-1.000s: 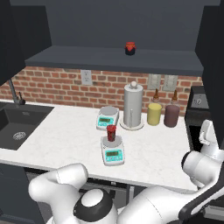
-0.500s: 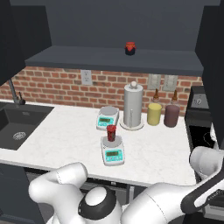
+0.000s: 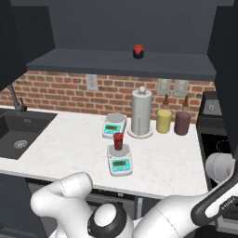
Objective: Pick the yogurt and place it on the digital scale for weighing, and close the cabinet.
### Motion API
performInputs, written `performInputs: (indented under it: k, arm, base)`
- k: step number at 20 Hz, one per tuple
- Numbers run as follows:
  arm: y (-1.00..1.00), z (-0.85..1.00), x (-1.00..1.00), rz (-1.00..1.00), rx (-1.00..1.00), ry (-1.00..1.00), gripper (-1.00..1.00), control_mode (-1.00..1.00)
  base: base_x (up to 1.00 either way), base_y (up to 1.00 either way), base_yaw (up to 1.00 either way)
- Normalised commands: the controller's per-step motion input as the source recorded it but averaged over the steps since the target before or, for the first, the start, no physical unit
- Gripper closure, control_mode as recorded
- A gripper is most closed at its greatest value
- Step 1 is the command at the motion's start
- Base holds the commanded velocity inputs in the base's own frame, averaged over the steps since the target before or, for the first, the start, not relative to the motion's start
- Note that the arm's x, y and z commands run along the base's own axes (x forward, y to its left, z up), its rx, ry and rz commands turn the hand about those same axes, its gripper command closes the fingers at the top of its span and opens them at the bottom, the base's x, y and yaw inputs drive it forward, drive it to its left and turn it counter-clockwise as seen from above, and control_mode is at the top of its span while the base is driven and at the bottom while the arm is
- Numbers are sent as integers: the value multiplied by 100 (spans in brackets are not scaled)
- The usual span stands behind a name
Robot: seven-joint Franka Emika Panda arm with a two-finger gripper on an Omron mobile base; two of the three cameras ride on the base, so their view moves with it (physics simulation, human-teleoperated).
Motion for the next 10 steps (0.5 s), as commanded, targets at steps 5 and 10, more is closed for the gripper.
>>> performInputs:
  k: [5, 10]
  arm:
    - [51, 87, -20, 1, -20, -22, -100, -100]
    - [70, 99, -43, 7, -30, -33, -100, -100]
  base:
    - [0, 0, 0]
    - [0, 0, 0]
